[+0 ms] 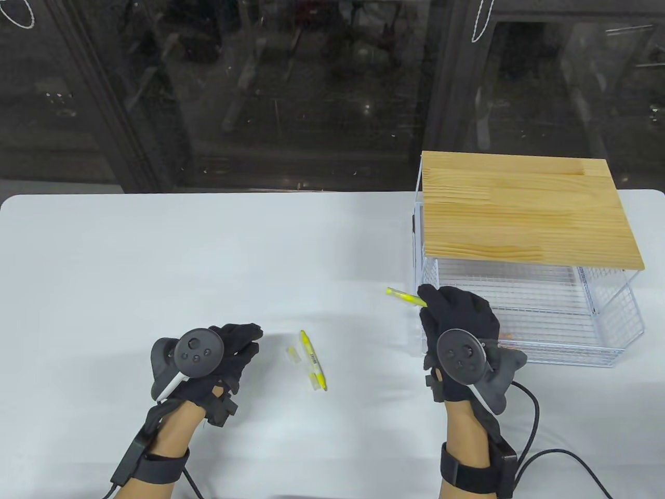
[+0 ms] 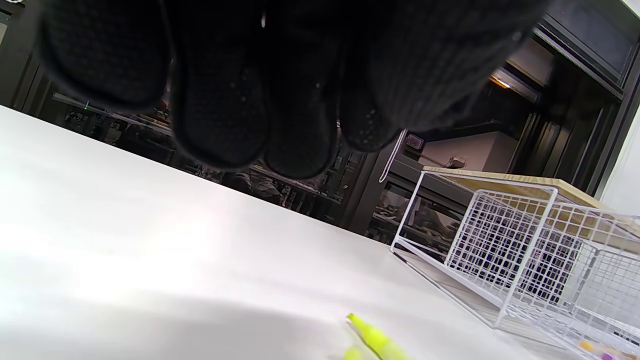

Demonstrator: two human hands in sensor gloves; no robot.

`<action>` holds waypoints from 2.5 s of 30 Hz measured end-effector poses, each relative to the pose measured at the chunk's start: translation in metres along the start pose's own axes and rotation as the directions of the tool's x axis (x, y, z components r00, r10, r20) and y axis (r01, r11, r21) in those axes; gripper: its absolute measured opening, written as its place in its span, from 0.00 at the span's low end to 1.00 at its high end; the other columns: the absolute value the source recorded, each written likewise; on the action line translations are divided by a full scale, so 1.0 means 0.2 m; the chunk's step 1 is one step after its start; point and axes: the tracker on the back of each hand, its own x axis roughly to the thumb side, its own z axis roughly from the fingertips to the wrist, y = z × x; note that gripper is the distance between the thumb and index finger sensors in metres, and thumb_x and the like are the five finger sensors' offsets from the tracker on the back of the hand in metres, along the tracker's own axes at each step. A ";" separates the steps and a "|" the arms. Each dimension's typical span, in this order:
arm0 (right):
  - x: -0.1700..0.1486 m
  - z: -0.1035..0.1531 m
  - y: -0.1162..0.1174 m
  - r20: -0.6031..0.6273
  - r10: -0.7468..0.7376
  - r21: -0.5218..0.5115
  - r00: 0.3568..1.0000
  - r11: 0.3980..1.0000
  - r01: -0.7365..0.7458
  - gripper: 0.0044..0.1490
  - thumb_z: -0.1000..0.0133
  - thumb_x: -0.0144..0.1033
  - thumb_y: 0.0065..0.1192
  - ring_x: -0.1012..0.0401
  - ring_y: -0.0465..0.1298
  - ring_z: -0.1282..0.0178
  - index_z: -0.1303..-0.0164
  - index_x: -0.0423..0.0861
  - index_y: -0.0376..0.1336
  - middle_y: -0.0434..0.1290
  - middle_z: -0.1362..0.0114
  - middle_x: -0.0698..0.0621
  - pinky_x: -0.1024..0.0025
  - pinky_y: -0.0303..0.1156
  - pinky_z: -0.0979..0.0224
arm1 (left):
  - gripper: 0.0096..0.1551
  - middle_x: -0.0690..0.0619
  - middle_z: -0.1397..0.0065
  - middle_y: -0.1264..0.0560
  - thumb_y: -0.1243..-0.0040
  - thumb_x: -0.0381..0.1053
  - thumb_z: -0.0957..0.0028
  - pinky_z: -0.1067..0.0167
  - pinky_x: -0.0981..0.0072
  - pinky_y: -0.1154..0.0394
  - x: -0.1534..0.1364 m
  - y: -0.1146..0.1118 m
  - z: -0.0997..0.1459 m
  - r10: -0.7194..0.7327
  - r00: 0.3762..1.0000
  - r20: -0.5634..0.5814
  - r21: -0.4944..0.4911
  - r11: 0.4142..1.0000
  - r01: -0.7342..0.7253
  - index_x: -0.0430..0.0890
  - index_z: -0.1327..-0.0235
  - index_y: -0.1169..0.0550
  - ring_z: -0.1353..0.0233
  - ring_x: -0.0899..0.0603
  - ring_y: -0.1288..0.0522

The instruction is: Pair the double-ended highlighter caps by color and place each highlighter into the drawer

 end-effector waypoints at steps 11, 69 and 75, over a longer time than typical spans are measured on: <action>-0.27 -0.03 0.03 -0.201 0.025 0.013 0.979 1.000 -0.023 0.27 0.51 0.40 0.74 0.43 0.72 0.31 0.40 0.62 0.73 0.77 0.30 0.52 0.39 0.66 0.31 | 0.26 0.51 0.41 0.13 0.33 0.55 0.59 0.51 0.39 0.20 0.00 0.00 0.00 0.001 1.000 -0.005 -0.021 1.000 -0.001 0.55 0.46 0.14 0.46 0.37 0.15; 0.47 0.18 0.40 0.315 0.014 0.265 0.949 0.959 -0.102 0.31 0.49 0.49 0.68 0.49 0.79 0.37 0.34 0.55 0.71 0.79 0.32 0.51 0.53 0.74 0.34 | 0.26 0.49 0.41 0.13 0.35 0.57 0.58 0.52 0.39 0.20 0.00 -0.03 -0.01 0.009 1.000 -0.006 -0.064 0.998 -0.010 0.54 0.46 0.14 0.46 0.36 0.15; 0.44 0.17 0.46 0.304 0.014 0.304 0.952 0.946 -0.111 0.31 0.48 0.49 0.67 0.49 0.79 0.38 0.34 0.55 0.71 0.79 0.33 0.51 0.52 0.75 0.35 | 0.26 0.49 0.41 0.13 0.35 0.57 0.58 0.52 0.39 0.20 0.01 -0.05 -0.01 -0.003 1.000 -0.003 -0.078 0.997 0.002 0.54 0.46 0.14 0.47 0.36 0.15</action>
